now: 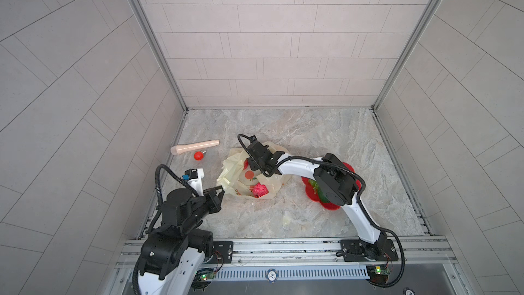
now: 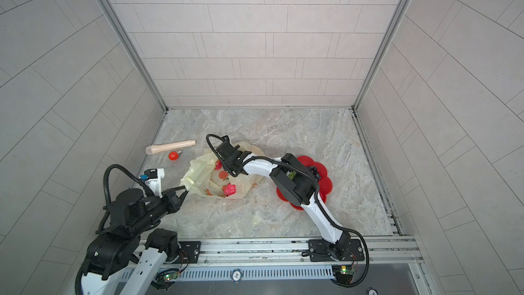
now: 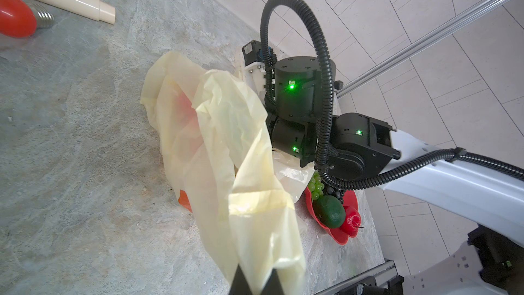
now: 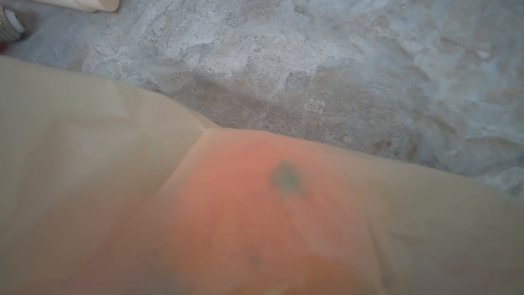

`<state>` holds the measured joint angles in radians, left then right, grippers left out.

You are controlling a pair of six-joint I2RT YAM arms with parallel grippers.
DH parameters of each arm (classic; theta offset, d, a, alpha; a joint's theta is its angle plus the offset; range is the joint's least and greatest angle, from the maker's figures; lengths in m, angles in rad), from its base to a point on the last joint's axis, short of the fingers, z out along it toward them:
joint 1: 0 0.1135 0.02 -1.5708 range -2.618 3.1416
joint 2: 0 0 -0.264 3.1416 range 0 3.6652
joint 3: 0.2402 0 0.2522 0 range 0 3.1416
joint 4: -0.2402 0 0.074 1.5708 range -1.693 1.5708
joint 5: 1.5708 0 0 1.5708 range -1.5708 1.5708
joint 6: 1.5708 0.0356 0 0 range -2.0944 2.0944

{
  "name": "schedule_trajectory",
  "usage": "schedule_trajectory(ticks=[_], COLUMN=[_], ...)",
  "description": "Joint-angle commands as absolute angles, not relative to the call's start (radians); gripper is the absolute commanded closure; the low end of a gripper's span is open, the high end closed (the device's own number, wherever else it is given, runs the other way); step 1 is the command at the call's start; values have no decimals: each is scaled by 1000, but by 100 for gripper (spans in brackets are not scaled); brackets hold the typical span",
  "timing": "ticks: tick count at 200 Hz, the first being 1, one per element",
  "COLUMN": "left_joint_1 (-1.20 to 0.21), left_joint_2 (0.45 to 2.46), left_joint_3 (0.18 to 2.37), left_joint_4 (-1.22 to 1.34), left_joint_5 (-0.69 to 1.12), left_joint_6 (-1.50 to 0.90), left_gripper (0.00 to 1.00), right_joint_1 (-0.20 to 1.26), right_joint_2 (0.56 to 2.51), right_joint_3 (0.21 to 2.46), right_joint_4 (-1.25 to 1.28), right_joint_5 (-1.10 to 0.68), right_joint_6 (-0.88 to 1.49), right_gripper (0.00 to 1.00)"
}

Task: Take fruits out of the plastic bag
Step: Take out the fake fruit from the plastic bag.

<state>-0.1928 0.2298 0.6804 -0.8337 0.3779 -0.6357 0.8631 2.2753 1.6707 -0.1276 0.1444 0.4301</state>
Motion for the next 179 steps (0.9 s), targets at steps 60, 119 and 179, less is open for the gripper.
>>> schedule_trajectory(ticks=[60, 119, 179], left_joint_1=[-192, -192, -191], left_joint_2=[220, 219, 192], left_joint_3=[687, 690, 690], left_joint_4=[-810, -812, -816], left_joint_5=[354, 342, 327], left_joint_6=[-635, -636, -638], left_gripper=[98, 98, 98], right_joint_1=[899, 916, 949], right_joint_2=[2084, 2001, 1863], right_joint_3=[1535, 1503, 1373], right_joint_4=[-137, -253, -324], right_joint_5=[131, -64, -251], right_joint_6=[323, 244, 133], right_gripper=[52, 51, 51])
